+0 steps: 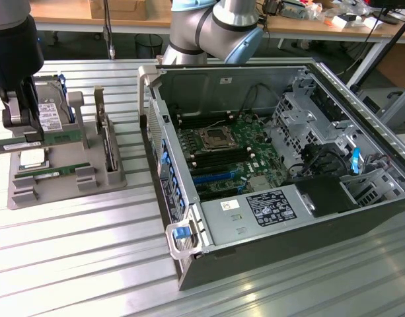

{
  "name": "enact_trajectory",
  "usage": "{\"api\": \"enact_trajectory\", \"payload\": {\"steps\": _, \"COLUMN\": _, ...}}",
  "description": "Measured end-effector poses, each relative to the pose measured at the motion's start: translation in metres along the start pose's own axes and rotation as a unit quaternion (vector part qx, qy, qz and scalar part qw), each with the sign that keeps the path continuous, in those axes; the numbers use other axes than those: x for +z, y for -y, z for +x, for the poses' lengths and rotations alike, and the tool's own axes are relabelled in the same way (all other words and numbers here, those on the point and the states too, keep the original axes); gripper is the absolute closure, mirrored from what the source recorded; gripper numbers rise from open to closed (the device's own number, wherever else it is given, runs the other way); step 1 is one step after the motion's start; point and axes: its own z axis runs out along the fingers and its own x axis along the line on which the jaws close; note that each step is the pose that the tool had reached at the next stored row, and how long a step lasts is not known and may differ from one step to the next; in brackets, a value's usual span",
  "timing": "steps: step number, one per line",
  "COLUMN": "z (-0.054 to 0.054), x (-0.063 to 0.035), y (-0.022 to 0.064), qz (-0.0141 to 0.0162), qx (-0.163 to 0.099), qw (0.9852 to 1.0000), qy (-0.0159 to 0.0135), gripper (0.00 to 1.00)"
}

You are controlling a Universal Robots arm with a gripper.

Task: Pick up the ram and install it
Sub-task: 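Pick up the ram and move it above insertion slot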

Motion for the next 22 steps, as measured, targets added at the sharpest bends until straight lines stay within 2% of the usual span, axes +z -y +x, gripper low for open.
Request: {"api": "enact_trajectory", "payload": {"steps": 22, "z": 0.000, "x": -0.0106, "y": -0.0004, "qz": 0.0000, "qx": 0.000, "qw": 1.0000, "qy": 0.0000, "gripper": 0.88}}
